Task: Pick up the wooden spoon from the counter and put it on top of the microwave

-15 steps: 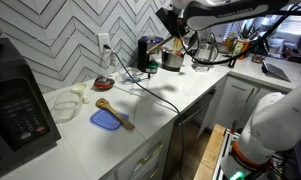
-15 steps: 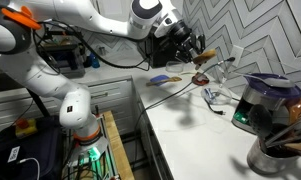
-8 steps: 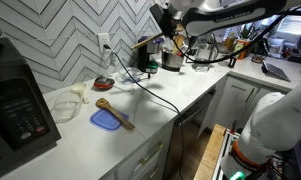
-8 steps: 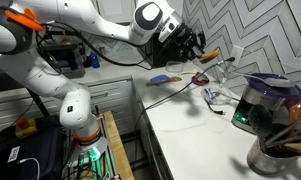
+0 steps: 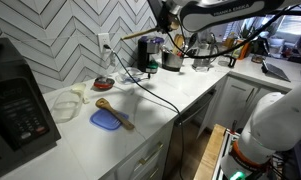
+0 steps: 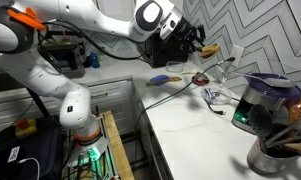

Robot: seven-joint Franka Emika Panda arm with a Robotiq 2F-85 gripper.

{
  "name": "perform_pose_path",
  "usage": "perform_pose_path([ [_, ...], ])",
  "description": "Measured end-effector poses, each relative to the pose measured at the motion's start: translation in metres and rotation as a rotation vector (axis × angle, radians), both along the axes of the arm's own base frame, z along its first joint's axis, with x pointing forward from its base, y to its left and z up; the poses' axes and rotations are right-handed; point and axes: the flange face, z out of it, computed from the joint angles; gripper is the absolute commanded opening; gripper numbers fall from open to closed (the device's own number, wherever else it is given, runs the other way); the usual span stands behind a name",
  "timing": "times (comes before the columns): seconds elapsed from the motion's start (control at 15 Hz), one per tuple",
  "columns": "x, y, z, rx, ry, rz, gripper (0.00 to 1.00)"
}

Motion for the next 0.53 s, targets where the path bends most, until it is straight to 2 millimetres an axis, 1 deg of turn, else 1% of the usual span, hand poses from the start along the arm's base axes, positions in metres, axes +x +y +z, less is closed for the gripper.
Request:
perform_pose_path([
  [0.2, 0.011, 0.012, 0.036, 0.118, -0.099, 0.088, 0.05],
  [0.27, 0.017, 0.021, 0.045, 0.156, -0.113, 0.127, 0.05],
  [0.33, 0.025, 0.034, 0.051, 0.186, -0.118, 0.174, 0.05],
  [0.4, 0.034, 0.054, 0.055, 0.208, -0.122, 0.227, 0.05],
  [0.47, 0.043, 0.077, 0.056, 0.226, -0.126, 0.283, 0.05],
  [0.53, 0.053, 0.105, 0.056, 0.242, -0.129, 0.343, 0.05],
])
